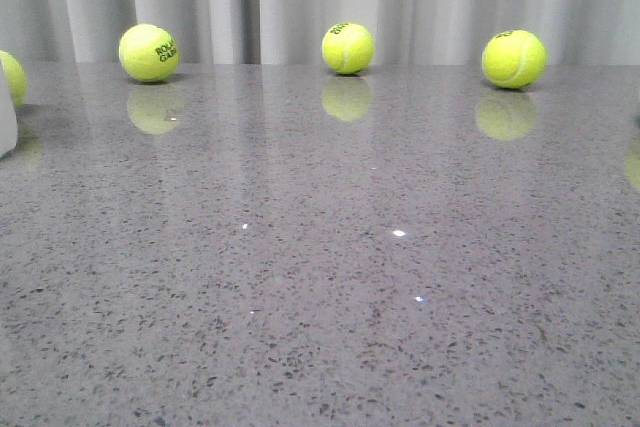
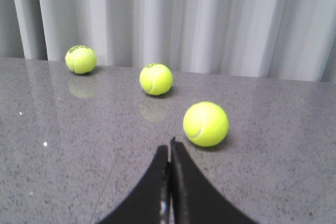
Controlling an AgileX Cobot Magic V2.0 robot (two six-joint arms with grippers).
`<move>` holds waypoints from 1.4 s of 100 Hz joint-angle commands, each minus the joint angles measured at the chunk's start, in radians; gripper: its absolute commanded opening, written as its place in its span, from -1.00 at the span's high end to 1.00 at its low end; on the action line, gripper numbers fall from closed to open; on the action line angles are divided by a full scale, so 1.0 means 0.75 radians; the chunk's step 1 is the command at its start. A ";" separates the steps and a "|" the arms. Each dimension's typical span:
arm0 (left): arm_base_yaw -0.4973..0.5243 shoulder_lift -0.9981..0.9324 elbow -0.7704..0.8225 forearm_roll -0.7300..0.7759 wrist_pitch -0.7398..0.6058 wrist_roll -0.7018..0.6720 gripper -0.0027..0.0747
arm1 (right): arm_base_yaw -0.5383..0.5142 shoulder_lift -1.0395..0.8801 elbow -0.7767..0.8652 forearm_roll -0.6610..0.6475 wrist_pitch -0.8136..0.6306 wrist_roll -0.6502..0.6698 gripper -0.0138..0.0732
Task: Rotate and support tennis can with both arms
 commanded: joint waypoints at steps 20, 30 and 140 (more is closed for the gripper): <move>-0.006 -0.053 0.063 -0.001 -0.101 -0.013 0.99 | -0.005 -0.194 0.218 -0.023 -0.218 0.000 0.84; -0.006 -0.053 0.063 -0.001 -0.101 -0.013 0.99 | -0.005 -0.187 0.269 -0.023 -0.274 0.000 0.84; -0.006 -0.053 0.063 -0.001 -0.101 -0.013 0.99 | -0.005 -0.187 0.372 -0.023 -0.512 0.007 0.84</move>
